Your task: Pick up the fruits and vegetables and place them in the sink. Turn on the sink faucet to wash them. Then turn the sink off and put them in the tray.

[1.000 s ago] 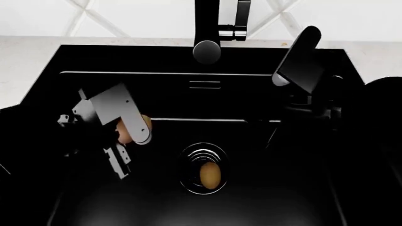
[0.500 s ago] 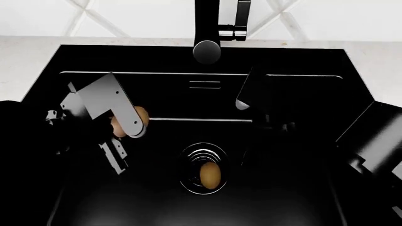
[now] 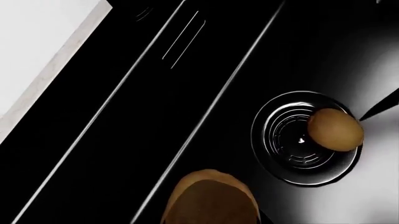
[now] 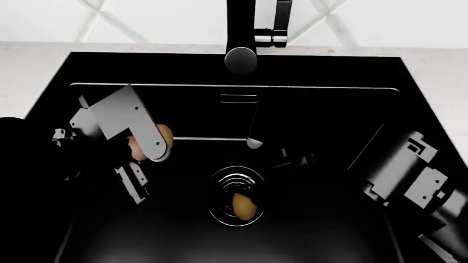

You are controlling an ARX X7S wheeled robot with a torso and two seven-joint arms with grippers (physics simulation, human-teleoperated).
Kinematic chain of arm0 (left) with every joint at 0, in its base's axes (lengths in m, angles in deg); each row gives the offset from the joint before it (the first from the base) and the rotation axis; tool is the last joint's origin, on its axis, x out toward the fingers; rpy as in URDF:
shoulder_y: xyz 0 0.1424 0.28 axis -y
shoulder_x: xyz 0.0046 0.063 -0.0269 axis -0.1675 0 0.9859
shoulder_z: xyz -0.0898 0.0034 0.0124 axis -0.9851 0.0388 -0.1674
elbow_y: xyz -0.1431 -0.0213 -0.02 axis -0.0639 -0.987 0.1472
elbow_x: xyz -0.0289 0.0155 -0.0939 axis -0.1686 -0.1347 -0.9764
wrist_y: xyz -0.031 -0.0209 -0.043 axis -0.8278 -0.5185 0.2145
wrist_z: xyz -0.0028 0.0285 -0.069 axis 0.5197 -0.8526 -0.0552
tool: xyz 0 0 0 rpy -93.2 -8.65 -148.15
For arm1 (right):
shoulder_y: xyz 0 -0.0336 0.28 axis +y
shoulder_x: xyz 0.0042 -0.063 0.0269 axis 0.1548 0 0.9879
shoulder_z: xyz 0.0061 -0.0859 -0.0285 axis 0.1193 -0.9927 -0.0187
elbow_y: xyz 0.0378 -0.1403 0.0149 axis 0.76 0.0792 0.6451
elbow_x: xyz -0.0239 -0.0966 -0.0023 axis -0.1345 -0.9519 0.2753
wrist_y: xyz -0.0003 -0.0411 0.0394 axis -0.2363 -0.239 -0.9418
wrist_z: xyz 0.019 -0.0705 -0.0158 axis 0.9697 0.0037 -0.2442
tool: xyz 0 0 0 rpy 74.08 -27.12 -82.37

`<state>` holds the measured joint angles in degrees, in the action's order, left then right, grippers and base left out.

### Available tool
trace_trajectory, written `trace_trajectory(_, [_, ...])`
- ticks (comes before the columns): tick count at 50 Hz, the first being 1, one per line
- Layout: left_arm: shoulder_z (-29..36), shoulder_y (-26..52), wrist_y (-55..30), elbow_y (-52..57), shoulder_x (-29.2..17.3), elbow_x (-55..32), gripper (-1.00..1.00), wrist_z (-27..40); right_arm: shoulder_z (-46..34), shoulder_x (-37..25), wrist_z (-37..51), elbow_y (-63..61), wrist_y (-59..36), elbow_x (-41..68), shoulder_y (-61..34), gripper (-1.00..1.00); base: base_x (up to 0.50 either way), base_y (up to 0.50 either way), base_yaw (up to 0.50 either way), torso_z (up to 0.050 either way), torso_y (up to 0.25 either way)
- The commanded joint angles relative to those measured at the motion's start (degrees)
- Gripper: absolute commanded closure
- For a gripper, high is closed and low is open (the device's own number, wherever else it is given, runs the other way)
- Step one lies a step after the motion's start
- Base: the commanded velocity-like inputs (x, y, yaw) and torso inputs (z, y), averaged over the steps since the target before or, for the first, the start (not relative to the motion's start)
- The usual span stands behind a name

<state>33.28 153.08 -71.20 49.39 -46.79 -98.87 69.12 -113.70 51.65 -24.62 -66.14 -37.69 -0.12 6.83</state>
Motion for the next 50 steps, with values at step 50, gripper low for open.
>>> trace_trajectory(50, [1.7,0.7,3.3,3.0,-2.4,0.0,1.0,-0.3,-10.3,11.4,-12.2,22.7,10.1,-7.1,0.8,-1.0,0.0,0.0,0.0,0.0,-0.043])
